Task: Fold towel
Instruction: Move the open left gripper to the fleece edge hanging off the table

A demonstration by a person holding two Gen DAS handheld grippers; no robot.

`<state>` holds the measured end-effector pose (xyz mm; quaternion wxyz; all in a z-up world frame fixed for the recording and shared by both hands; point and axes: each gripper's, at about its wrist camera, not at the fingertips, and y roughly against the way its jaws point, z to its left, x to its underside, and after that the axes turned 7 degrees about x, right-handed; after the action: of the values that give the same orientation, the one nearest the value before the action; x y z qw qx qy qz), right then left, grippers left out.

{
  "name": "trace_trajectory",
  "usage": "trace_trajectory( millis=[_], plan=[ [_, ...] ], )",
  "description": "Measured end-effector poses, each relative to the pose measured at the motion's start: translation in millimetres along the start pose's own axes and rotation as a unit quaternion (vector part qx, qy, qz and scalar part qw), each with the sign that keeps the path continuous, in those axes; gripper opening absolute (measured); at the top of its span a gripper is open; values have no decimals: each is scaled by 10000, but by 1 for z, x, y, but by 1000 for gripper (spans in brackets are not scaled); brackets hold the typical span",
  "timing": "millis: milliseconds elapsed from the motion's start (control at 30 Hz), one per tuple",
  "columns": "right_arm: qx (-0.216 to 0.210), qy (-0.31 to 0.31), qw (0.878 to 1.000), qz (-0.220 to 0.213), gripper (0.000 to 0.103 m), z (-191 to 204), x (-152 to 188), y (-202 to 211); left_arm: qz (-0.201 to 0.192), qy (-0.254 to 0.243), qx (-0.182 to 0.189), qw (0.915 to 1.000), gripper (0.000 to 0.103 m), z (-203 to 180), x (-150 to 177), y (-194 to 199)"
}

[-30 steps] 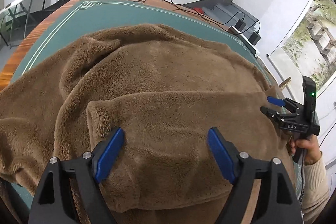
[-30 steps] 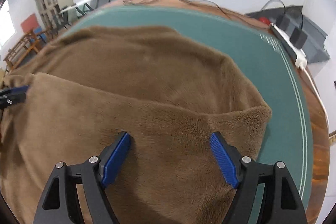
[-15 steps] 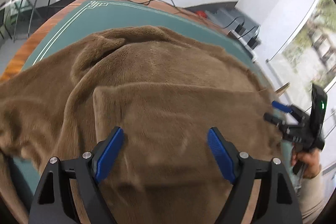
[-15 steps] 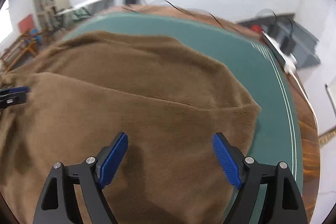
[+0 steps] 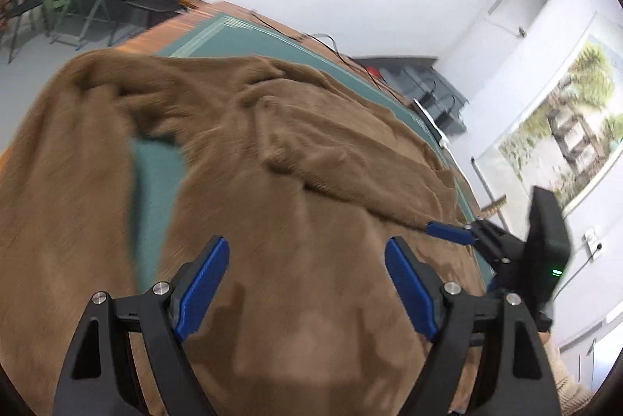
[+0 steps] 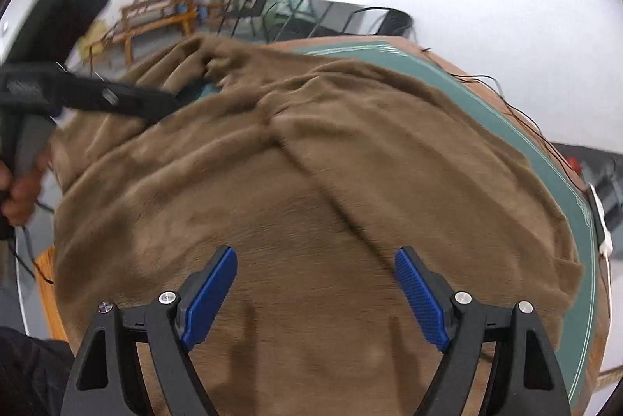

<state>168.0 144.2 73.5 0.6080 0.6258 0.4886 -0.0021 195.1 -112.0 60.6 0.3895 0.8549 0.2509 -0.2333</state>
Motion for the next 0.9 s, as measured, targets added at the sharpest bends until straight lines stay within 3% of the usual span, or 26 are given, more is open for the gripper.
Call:
trace_trajectory(
  millis=[133,233,333,667,900],
  plan=[
    [-123,68,9997,180,85,16,5,-17,-765,469,-68,9959,85,29,39,62],
    [-229,-123,9991,337,85,16,16,-25,-1330,899,-316,9865,85,55,67,107],
    [-424,-469,9975,330,88,7,24,-29,-1623,1284,-498,9771,85,77,84,134],
    [-293,-558,9975,328,102,7,29,-33,-1445,1782,-397,9725,85,112,106,137],
    [-289,-584,9974,318,102,7,28,-36,-1468,2036,133,9679,85,117,107,131]
  ],
)
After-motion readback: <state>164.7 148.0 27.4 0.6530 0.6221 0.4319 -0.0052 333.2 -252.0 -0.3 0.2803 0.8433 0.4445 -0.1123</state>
